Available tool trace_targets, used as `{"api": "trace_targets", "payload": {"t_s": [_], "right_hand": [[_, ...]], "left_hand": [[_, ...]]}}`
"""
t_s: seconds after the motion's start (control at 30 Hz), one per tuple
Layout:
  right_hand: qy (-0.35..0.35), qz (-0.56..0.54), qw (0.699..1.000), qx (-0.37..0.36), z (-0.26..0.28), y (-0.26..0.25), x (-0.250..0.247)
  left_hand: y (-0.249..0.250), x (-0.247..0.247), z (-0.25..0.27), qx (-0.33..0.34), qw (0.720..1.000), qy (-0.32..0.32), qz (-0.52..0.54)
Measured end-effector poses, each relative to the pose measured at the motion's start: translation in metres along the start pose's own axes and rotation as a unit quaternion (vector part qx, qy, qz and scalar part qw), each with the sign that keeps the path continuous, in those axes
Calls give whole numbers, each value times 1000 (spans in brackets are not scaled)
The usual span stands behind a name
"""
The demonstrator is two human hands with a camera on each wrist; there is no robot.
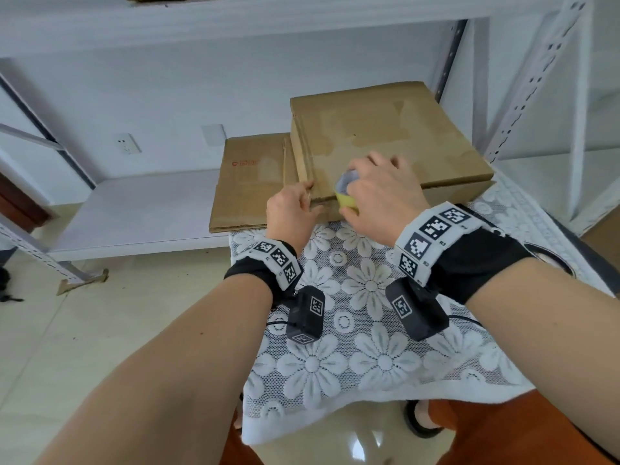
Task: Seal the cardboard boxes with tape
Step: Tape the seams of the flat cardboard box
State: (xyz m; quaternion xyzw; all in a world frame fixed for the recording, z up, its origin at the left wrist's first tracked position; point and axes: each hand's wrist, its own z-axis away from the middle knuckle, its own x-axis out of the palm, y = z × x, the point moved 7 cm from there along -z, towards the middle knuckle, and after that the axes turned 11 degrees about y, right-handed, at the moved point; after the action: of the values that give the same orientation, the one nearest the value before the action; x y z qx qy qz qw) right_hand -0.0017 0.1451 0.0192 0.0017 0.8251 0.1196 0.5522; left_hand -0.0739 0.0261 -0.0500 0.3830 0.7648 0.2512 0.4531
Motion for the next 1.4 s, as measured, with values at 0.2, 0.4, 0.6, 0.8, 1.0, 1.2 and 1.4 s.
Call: {"api": "trace_targets", "payload": {"t_s": [0.2, 0.4, 0.6, 0.8, 1.0, 1.2, 1.4], "right_hand": [[-8, -2, 1000, 12, -2, -5, 7], [-12, 39, 997, 58, -4, 15, 7], [-13, 39, 995, 94, -3, 15, 14], [-40, 99, 991, 76, -11, 4, 24], [-48, 121, 989, 70, -10, 2, 21], [-68, 104, 988, 92, -15, -1, 23], [-83, 54, 988, 119, -25, -2, 32]], "left_hand": [[2, 5, 1, 6, 1000, -9, -21], [5, 4, 0, 24, 999, -13, -43], [3, 2, 2, 24, 1000, -10, -12], [-6, -2, 8, 51, 998, -3, 34], [-9, 3, 5, 26, 998, 32, 44], [-7, 2, 8, 64, 995, 67, 38], [-4, -3, 11, 65, 993, 87, 49]]}}
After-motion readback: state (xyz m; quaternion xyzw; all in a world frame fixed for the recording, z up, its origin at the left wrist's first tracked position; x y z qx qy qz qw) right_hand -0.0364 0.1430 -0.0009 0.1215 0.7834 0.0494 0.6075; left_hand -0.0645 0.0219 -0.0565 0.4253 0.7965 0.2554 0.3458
